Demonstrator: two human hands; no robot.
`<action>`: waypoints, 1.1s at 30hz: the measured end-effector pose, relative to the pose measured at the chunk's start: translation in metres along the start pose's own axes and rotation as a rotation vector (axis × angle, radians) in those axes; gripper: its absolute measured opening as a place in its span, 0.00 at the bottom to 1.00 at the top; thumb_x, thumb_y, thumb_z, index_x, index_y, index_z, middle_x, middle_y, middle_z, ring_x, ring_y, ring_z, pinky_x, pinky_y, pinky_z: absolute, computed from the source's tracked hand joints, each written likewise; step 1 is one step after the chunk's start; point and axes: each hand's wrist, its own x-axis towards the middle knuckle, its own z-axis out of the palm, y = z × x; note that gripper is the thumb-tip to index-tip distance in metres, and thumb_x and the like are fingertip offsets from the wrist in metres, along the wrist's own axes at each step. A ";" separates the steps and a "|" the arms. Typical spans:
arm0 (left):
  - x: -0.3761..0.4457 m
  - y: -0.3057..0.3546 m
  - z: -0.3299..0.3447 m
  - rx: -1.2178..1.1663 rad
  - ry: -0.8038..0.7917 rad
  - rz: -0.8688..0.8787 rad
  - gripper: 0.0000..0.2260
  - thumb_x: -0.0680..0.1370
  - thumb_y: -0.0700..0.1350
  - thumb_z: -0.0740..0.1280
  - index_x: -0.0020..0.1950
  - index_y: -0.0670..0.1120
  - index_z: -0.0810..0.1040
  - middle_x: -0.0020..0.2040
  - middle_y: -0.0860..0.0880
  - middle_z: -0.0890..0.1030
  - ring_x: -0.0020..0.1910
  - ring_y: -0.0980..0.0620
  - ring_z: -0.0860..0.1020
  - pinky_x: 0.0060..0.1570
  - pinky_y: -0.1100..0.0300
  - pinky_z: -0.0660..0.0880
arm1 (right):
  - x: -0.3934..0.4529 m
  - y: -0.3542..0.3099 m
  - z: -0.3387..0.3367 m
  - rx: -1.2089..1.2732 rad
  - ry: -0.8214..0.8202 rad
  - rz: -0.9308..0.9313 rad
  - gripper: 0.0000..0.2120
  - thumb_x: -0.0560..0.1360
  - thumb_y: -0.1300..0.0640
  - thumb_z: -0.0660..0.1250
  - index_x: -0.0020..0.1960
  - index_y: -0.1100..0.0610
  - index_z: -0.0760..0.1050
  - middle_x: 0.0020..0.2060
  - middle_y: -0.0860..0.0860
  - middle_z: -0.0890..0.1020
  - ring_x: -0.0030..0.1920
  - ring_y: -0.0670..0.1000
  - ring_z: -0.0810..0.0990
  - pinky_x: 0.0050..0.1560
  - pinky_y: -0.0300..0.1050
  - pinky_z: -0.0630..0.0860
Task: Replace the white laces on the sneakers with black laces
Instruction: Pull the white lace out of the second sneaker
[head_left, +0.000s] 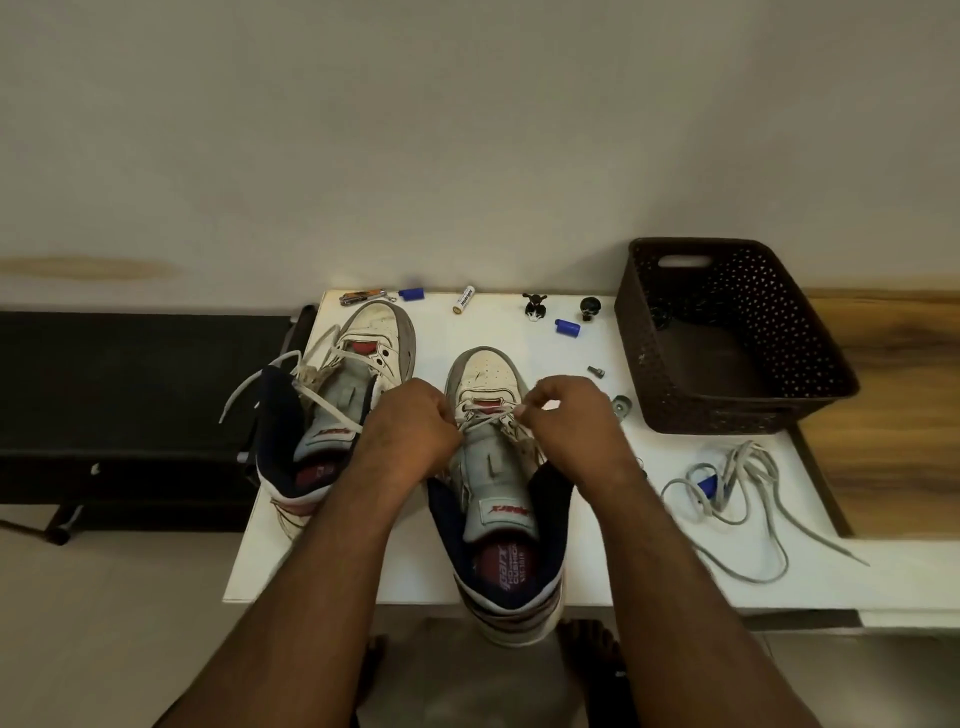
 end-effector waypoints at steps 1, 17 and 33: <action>0.000 -0.001 0.000 -0.010 -0.003 -0.003 0.03 0.73 0.40 0.72 0.45 0.44 0.85 0.43 0.45 0.84 0.44 0.48 0.81 0.44 0.59 0.77 | 0.002 0.003 -0.003 0.004 0.013 0.038 0.03 0.75 0.56 0.69 0.43 0.53 0.79 0.53 0.50 0.81 0.52 0.50 0.77 0.50 0.42 0.70; -0.001 0.000 -0.001 -0.012 -0.007 0.014 0.04 0.74 0.42 0.72 0.47 0.42 0.84 0.44 0.44 0.84 0.45 0.47 0.81 0.46 0.58 0.77 | 0.003 -0.001 -0.005 -0.489 0.035 -0.156 0.09 0.77 0.55 0.64 0.54 0.56 0.79 0.64 0.52 0.73 0.63 0.57 0.71 0.61 0.54 0.72; 0.002 -0.001 0.000 0.016 -0.027 0.023 0.06 0.75 0.41 0.70 0.50 0.43 0.83 0.47 0.44 0.83 0.46 0.47 0.80 0.48 0.55 0.77 | -0.009 -0.021 0.009 -0.363 -0.120 -0.171 0.10 0.75 0.54 0.67 0.55 0.51 0.81 0.73 0.47 0.67 0.72 0.54 0.63 0.68 0.49 0.61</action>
